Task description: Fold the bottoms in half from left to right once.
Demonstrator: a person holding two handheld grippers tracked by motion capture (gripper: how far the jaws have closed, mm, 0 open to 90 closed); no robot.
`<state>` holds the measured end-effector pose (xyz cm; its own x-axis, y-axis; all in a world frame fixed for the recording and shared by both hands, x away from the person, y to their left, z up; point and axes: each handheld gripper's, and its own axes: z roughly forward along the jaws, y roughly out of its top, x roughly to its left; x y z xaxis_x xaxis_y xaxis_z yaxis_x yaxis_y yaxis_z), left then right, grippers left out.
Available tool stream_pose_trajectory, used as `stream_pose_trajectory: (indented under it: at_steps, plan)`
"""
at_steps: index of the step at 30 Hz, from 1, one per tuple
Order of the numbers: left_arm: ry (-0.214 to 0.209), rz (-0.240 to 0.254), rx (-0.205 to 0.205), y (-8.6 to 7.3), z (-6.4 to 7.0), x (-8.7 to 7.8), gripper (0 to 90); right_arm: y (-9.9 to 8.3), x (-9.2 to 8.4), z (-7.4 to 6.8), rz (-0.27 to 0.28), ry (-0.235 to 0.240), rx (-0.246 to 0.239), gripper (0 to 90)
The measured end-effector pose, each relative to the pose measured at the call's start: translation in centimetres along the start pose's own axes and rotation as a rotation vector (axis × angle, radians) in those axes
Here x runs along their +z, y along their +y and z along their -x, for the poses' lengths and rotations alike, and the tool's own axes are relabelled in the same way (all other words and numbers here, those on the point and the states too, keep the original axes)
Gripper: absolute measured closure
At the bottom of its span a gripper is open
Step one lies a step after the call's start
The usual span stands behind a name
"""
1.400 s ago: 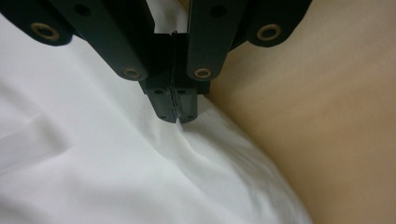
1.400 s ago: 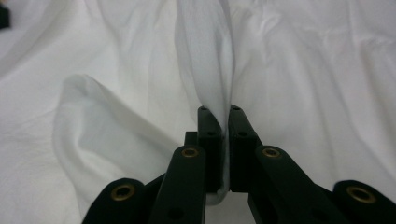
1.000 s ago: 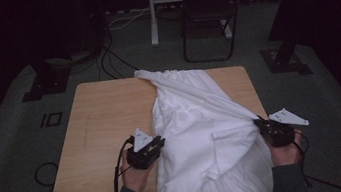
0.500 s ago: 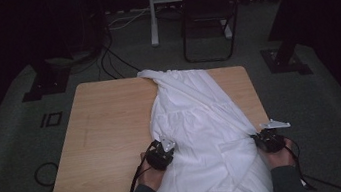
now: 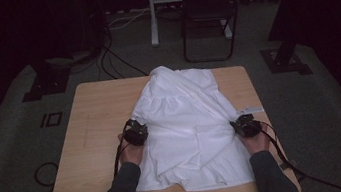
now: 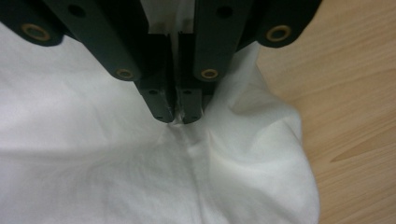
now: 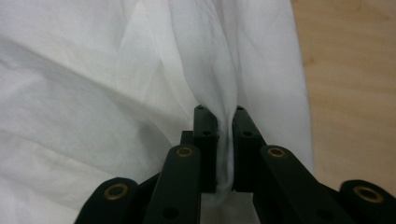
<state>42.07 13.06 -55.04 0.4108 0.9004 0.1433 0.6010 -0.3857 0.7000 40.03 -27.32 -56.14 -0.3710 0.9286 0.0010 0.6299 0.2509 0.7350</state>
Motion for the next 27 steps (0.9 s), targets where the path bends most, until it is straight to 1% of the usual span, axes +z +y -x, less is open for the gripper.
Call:
stream_pose_trajectory:
  at_steps: [1, 2, 3, 4, 5, 6, 7, 8, 9, 10, 11, 12, 13, 14, 15, 16, 17, 18, 19, 20, 21, 22, 23, 24, 25, 26, 27]
  plan:
    - [0.000, 0.000, 0.000, 0.0, 0.0, 0.0, 80.2, 0.0, 0.0, 0.0, 0.000, 0.000, 0.000, 82.9]
    - [-0.031, 0.007, -0.026, 0.0, -0.5, -0.1, 74.4, 0.8, 0.6, 0.0, -0.011, -0.030, 0.006, 77.7]
    - [-0.031, 0.007, -0.026, 0.0, -0.5, -0.1, 70.0, 0.8, 0.6, 0.0, -0.011, -0.030, 0.006, 77.7]
    - [-0.046, 0.018, -0.033, -0.3, -0.7, -0.7, 66.5, 1.5, 0.7, 0.1, -0.042, -0.070, 0.016, 63.1]
    - [-0.046, 0.018, -0.033, -0.3, -0.7, -0.7, 64.0, 1.5, 0.7, 0.1, -0.042, -0.070, 0.016, 63.1]
    - [-0.056, 0.047, -0.041, -0.8, -0.8, -1.9, 62.3, 2.1, 0.0, 0.1, -0.012, -0.091, 0.033, 56.4]
    - [-0.056, 0.047, -0.041, -0.8, -0.8, -1.9, 60.7, 2.1, 0.0, 0.1, -0.012, -0.091, 0.033, 56.4]
    - [-0.070, 0.071, -0.050, -1.4, -1.1, -3.3, 60.1, 2.8, -1.5, -0.6, 0.062, -0.065, 0.038, 51.5]
    - [-0.070, 0.071, -0.050, -1.4, -1.1, -3.3, 59.2, 3.0, -1.9, -1.0, 0.081, -0.059, 0.024, 49.7]
    - [-0.078, 0.084, -0.060, -2.1, -1.2, -4.6, 58.7, 3.4, -2.4, -1.7, 0.098, -0.051, 0.001, 47.7]
    - [-0.078, 0.084, -0.060, -2.1, -1.2, -4.6, 57.5, 3.4, -2.4, -1.7, 0.098, -0.051, 0.001, 47.7]
    - [-0.081, 0.092, -0.046, -3.1, -1.2, -5.9, 56.4, 3.9, -3.0, -3.2, 0.122, -0.013, -0.039, 45.5]
    - [-0.081, 0.092, -0.046, -3.1, -1.2, -5.9, 55.6, 3.9, -3.0, -3.2, 0.122, -0.013, -0.039, 45.5]
    - [-0.079, 0.092, -0.032, -4.1, -1.1, -6.7, 54.6, 4.3, -3.1, -4.9, 0.132, 0.047, -0.076, 42.2]
    - [-0.079, 0.092, -0.032, -4.1, -1.1, -6.7, 53.9, 4.3, -3.1, -4.9, 0.132, 0.047, -0.076, 42.2]
    - [-0.088, 0.081, -0.025, -5.2, -1.1, -7.4, 53.1, 4.4, -2.6, -6.3, 0.124, 0.091, -0.110, 40.3]
    - [-0.088, 0.081, -0.025, -5.2, -1.1, -7.4, 52.3, 4.4, -2.6, -6.3, 0.124, 0.091, -0.110, 40.3]
    - [-0.098, 0.064, -0.039, -6.4, -1.2, -7.8, 52.2, 4.3, -1.7, -7.9, 0.100, 0.121, -0.152, 39.6]
    - [-0.098, 0.064, -0.039, -6.4, -1.2, -7.8, 51.7, 4.3, -1.3, -8.4, 0.092, 0.128, -0.162, 38.9]
    - [-0.107, 0.043, -0.046, -7.7, -1.1, -8.0, 51.4, 4.2, -0.8, -9.0, 0.081, 0.145, -0.170, 38.6]
    - [-0.107, 0.043, -0.046, -7.7, -1.1, -8.0, 51.4, 4.2, -0.1, -9.6, 0.067, 0.164, -0.173, 38.3]
    - [-0.119, 0.020, -0.061, -8.6, -1.1, -8.1, 51.3, 4.1, 0.3, -9.9, 0.061, 0.168, -0.178, 37.6]
    - [-0.119, 0.020, -0.061, -8.6, -1.1, -8.1, 51.2, 4.1, 0.3, -9.9, 0.061, 0.168, -0.178, 37.6]
    - [-0.128, 0.014, -0.062, -9.0, -0.9, -8.1, 51.2, 4.1, 0.8, -10.3, 0.053, 0.172, -0.182, 37.2]
    - [-0.136, 0.011, -0.064, -9.4, -0.8, -8.2, 51.1, 4.1, 1.4, -10.6, 0.044, 0.195, -0.173, 37.2]
    - [-0.136, 0.011, -0.064, -9.4, -0.8, -8.2, 50.0, 4.1, 1.4, -10.6, 0.044, 0.195, -0.173, 37.2]
    - [-0.145, 0.015, -0.068, -9.5, -0.7, -8.3, 50.0, 3.8, 2.7, -10.9, -0.021, 0.194, -0.184, 40.5]
